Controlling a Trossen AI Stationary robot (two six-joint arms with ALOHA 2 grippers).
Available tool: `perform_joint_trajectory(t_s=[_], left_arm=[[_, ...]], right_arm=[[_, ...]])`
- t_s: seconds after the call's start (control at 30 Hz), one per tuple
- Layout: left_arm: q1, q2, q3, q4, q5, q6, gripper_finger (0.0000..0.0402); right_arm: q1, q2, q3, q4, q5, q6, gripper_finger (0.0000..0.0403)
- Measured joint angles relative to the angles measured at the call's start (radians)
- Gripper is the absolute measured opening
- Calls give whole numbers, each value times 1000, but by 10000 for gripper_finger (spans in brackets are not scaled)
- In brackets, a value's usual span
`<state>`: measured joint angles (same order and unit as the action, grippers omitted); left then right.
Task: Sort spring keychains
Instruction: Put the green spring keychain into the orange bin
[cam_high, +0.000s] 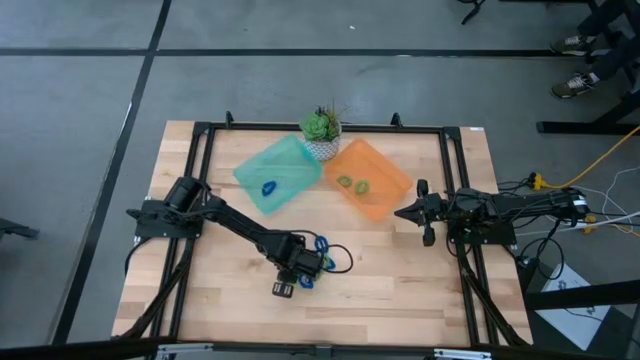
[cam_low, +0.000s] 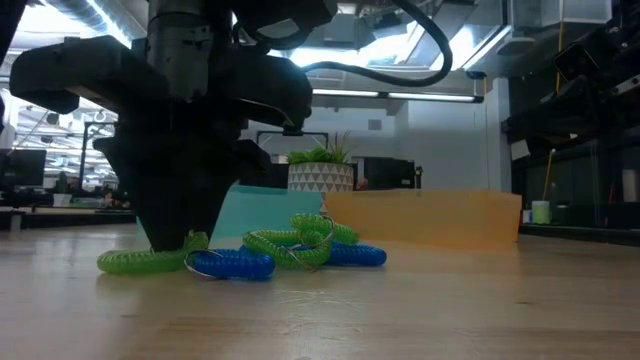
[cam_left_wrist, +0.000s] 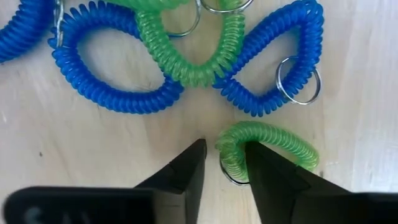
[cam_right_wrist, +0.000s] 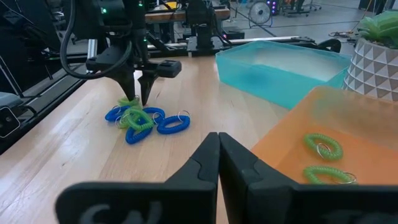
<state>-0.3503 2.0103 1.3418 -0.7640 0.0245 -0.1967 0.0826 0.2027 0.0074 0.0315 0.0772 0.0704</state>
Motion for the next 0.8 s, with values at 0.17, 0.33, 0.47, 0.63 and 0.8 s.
perform_joint_trajectory(t_s=[0.17, 0.33, 0.47, 0.63, 0.8], left_arm=[[2, 0, -1, -12, -13, 0, 62], [2, -2, -1, -18, -16, 12, 27], [3, -6, -2, -31, -16, 24, 27], [3, -14, -5, -97, -19, 24, 37], [3, -33, -6, -154, -16, 27, 30]], right_arm=[[0, 0, 0, 0, 0, 0, 7], [0, 0, 0, 0, 0, 0, 7], [0, 0, 0, 0, 0, 0, 7], [0, 0, 0, 0, 0, 0, 7], [0, 0, 0, 0, 0, 0, 7]])
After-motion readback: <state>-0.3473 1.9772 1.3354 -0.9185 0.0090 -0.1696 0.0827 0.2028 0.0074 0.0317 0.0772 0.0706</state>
